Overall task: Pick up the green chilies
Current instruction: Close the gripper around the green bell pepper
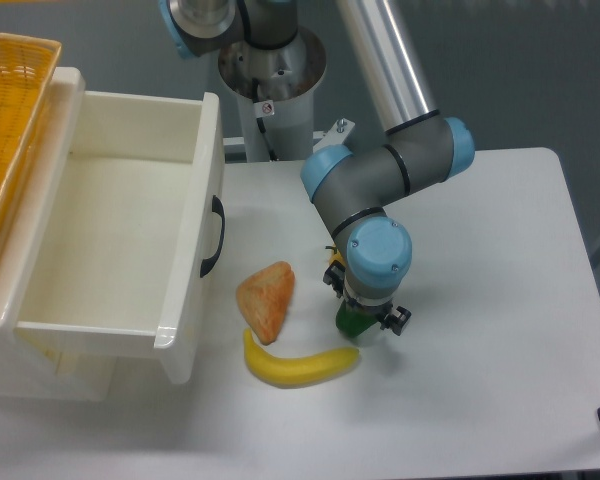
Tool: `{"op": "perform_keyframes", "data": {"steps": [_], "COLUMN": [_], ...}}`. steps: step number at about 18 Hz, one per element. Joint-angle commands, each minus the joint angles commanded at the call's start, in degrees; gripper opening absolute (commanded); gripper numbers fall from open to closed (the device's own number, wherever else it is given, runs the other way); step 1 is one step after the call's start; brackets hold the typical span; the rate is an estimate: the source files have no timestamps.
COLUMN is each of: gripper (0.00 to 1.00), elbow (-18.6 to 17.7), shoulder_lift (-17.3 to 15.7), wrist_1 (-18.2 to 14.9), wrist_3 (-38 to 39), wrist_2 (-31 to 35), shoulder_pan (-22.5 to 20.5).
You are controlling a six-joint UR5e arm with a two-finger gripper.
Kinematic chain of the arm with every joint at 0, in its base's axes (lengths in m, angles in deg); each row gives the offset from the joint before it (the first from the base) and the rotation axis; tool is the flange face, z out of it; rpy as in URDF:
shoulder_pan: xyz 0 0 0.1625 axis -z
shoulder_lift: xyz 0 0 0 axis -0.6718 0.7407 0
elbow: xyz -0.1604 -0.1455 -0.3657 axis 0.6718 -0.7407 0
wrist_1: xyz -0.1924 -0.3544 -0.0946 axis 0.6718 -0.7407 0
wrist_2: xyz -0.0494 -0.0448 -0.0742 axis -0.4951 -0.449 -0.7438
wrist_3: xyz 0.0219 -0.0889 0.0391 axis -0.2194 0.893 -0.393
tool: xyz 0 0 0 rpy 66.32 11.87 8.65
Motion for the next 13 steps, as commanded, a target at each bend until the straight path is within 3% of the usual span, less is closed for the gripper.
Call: {"op": "perform_keyframes", "data": {"steps": [1, 10, 13], "gripper": [0.23, 0.23, 0.24], "elbow": [0.2, 1.1, 1.2], "shoulder_lift": [0.0, -1.3, -3.3], "wrist_1": [0.0, -0.4, -1.0], "wrist_3": [-0.1, -0.3, -0.2], "wrist_2": [-0.1, -0.5, -1.3], "shoulder_pan": [0.0, -0.7, -0.8]}}
